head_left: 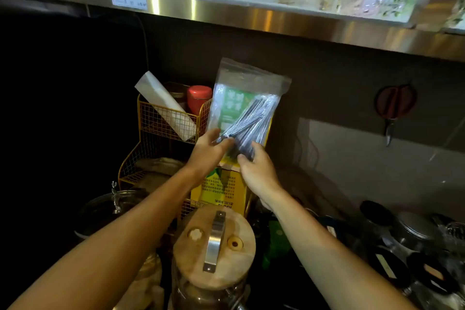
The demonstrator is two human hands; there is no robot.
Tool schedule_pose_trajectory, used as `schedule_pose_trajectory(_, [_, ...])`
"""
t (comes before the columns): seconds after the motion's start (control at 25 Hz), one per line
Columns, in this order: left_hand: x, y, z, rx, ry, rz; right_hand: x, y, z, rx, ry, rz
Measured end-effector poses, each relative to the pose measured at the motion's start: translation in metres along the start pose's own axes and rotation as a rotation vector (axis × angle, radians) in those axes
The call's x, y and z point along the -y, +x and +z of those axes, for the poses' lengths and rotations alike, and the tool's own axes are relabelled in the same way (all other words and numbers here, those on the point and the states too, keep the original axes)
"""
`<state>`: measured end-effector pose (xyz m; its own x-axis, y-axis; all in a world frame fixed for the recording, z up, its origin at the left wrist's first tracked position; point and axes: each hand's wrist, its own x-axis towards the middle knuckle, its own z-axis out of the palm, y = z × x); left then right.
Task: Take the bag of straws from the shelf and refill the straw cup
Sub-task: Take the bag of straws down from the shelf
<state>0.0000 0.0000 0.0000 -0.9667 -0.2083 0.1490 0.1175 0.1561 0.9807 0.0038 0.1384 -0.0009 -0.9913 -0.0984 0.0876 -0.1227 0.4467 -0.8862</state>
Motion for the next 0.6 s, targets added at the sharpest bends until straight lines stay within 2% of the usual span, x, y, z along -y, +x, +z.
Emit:
schedule_pose_trajectory(0.2, [0.013, 0.02, 0.003, 0.036, -0.097, -0.01, -0.006, 0.019, 0.015, -0.015, -0.044, 0.037])
schedule_pose_trajectory(0.4, [0.017, 0.027, 0.009, 0.04, -0.084, -0.051, -0.01, 0.04, 0.019, 0.008, -0.099, 0.105])
schedule_pose_trajectory(0.6, [0.016, 0.042, 0.005, -0.02, -0.015, -0.099, -0.01, 0.06, 0.029, -0.072, -0.063, 0.132])
